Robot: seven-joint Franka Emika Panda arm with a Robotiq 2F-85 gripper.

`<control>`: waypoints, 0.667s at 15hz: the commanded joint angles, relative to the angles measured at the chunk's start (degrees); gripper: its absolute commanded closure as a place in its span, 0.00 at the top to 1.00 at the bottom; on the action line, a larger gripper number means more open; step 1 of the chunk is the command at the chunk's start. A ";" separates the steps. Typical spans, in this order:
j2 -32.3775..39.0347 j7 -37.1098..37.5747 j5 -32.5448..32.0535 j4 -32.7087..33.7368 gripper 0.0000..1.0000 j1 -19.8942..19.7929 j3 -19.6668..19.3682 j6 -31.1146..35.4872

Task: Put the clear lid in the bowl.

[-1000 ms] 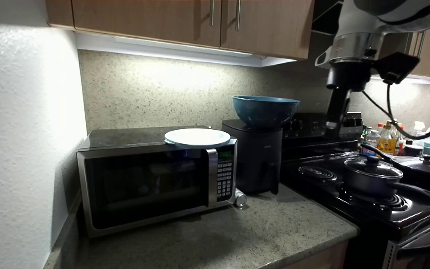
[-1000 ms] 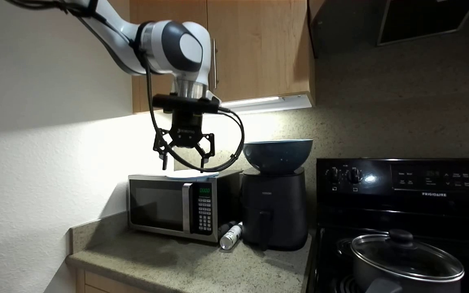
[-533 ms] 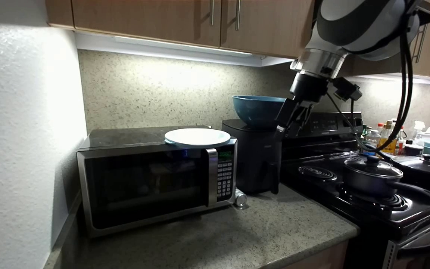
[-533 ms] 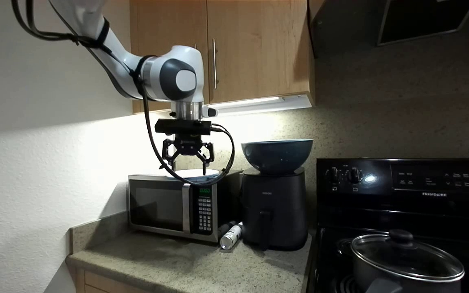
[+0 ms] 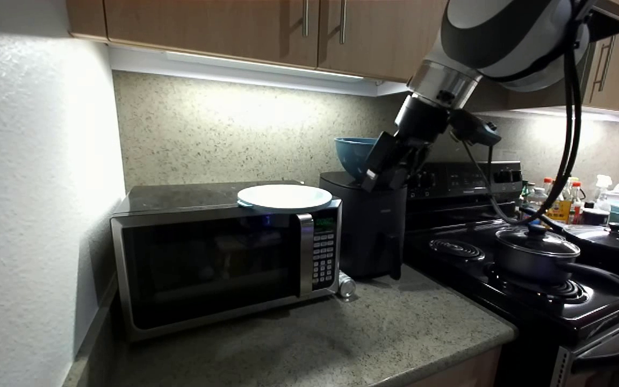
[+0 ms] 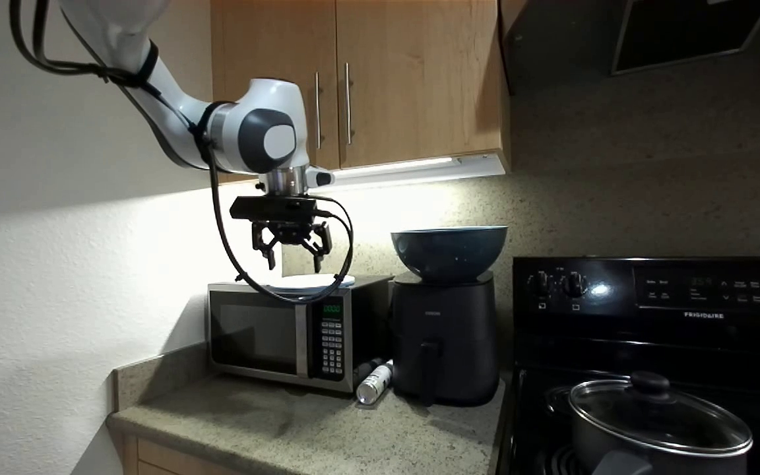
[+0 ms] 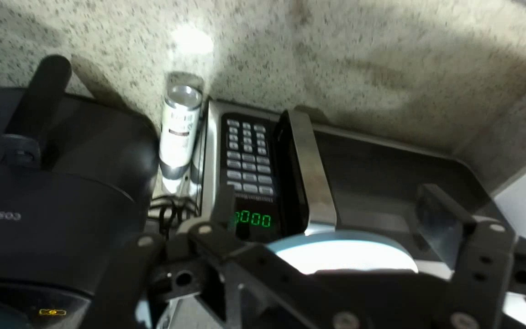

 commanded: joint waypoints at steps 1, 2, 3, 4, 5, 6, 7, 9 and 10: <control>0.49 2.05 -0.13 -0.13 1.00 0.32 1.15 4.20; 1.03 3.51 -0.15 -0.25 1.00 0.70 1.93 7.28; 1.47 4.27 -0.19 -0.25 1.00 0.85 2.45 8.63; 1.71 4.55 -0.20 -0.25 1.00 0.86 2.58 9.12; 1.78 4.55 -0.20 -0.25 1.00 0.80 2.51 9.19; 1.78 4.55 -0.20 -0.25 1.00 0.74 2.43 9.19; 1.78 4.55 -0.19 -0.25 1.00 0.72 2.39 9.19; 2.71 7.51 3.19 1.05 1.00 1.37 2.46 3.97; 3.15 8.87 4.23 1.26 1.00 1.49 2.66 2.78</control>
